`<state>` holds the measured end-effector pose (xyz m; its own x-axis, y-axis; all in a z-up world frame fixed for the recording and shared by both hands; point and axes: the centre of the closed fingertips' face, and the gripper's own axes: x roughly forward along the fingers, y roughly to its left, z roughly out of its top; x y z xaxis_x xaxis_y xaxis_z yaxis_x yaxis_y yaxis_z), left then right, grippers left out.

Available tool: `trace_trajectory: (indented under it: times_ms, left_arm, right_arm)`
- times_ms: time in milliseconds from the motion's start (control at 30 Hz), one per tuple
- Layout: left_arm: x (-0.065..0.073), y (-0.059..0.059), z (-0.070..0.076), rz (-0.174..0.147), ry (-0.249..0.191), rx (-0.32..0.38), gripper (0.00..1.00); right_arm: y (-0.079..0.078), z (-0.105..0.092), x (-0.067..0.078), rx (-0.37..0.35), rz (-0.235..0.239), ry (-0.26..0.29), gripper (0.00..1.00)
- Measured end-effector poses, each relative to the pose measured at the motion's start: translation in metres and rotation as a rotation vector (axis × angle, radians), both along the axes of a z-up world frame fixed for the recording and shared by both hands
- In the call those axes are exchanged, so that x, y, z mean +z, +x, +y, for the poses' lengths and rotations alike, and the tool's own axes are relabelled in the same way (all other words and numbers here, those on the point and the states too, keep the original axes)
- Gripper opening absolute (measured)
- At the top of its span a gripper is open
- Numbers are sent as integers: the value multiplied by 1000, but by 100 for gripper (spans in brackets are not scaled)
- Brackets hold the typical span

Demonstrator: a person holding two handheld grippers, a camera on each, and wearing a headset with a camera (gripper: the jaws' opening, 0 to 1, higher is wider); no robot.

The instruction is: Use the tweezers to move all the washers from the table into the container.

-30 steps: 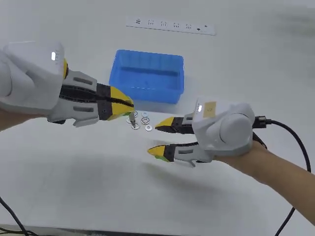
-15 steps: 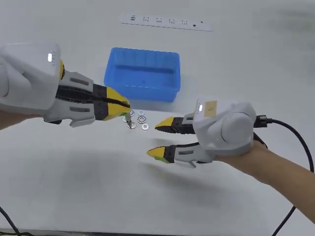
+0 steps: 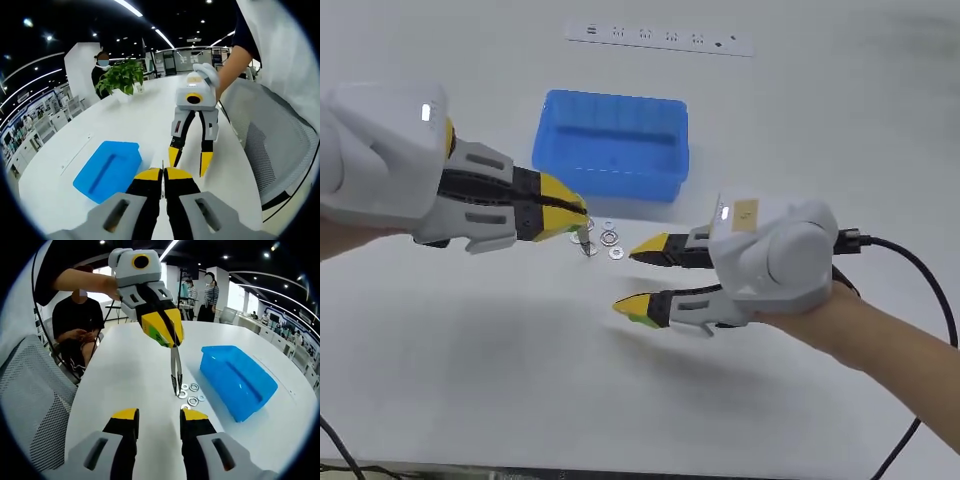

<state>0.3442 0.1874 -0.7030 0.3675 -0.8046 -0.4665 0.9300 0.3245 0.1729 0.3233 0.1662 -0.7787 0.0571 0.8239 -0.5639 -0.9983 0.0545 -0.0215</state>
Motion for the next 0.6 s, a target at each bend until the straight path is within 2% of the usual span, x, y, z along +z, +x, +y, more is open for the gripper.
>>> trace_trajectory:
  times_ms: [167,267,400,467,600]
  left_arm:
    - [-1,1,-1,12,-9,9,5]
    - [-1,4,1,41,-15,15,5]
    - [-2,5,6,92,13,16,5]
    - [-2,7,9,107,29,16,5]
    - [-3,9,13,134,28,35,5]
  right_arm:
    - [1,-2,-1,-8,2,-3,33]
    - [2,-2,-2,-6,1,-7,33]
    - [6,0,-1,-6,4,-5,33]
    - [9,3,1,-4,2,-3,33]
    - [13,11,5,0,-2,9,33]
